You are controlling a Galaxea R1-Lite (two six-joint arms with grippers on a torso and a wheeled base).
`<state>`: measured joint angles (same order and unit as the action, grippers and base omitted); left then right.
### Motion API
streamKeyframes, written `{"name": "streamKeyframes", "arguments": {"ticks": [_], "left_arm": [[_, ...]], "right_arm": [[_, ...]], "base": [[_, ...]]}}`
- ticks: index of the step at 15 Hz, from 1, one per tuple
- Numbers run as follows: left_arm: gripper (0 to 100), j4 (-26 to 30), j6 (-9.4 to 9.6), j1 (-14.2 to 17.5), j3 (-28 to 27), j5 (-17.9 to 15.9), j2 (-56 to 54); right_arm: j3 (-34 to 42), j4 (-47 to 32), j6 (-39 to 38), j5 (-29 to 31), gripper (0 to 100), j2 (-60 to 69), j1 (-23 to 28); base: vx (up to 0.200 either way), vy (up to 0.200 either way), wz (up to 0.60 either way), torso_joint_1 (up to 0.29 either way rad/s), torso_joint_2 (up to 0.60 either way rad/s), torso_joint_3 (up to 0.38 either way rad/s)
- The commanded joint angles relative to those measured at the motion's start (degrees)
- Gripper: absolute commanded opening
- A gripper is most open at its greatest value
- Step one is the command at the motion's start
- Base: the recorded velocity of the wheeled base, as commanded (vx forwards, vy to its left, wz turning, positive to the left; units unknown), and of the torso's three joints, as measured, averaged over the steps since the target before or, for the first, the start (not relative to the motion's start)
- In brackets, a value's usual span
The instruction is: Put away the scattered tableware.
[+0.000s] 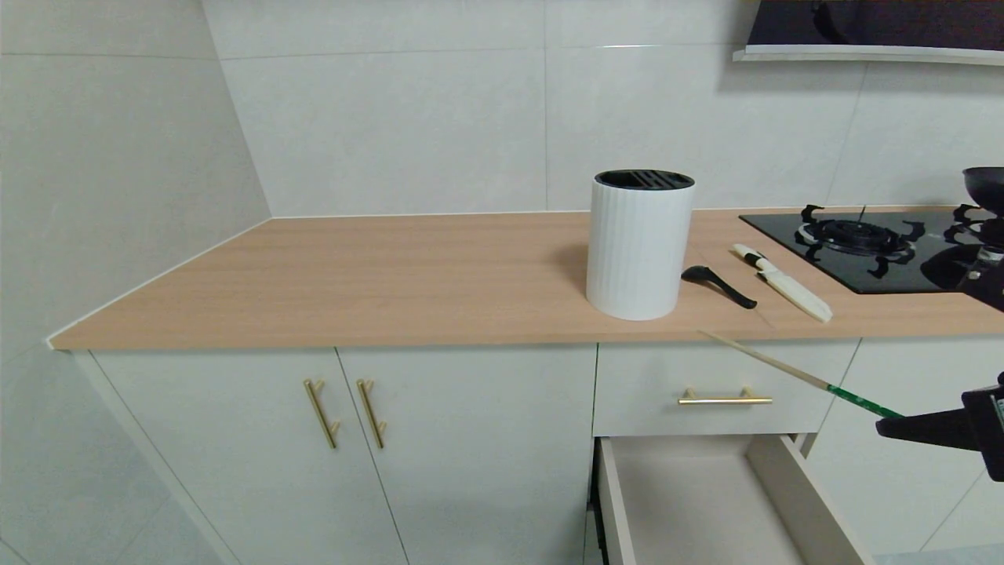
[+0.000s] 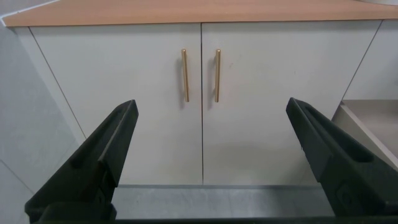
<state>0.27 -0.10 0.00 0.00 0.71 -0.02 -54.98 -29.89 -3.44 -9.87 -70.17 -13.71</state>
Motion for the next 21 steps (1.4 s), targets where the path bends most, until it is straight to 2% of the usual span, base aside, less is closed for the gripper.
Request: {"name": "streamKeyframes", "arguments": {"ticks": [1, 12, 21], "left_arm": [[100, 0.0, 0.01, 0.0, 0.0, 0.08, 0.02], [100, 0.0, 0.01, 0.0, 0.0, 0.0, 0.02], [100, 0.0, 0.01, 0.0, 0.0, 0.08, 0.02]], "right_arm": [[1.81, 0.98, 0.1, -0.06, 0, -3.13, -0.96], [3.83, 3.08, 0.1, 0.21, 0, -7.61, -1.23], [4.97, 4.23, 0.19, 0.29, 0, -10.34, -1.4]], "base": [[0.0, 0.0, 0.0, 0.0, 0.0, 0.0], [0.0, 0.0, 0.0, 0.0, 0.0, 0.0], [0.0, 0.0, 0.0, -0.153, 0.42, 0.253]]}}
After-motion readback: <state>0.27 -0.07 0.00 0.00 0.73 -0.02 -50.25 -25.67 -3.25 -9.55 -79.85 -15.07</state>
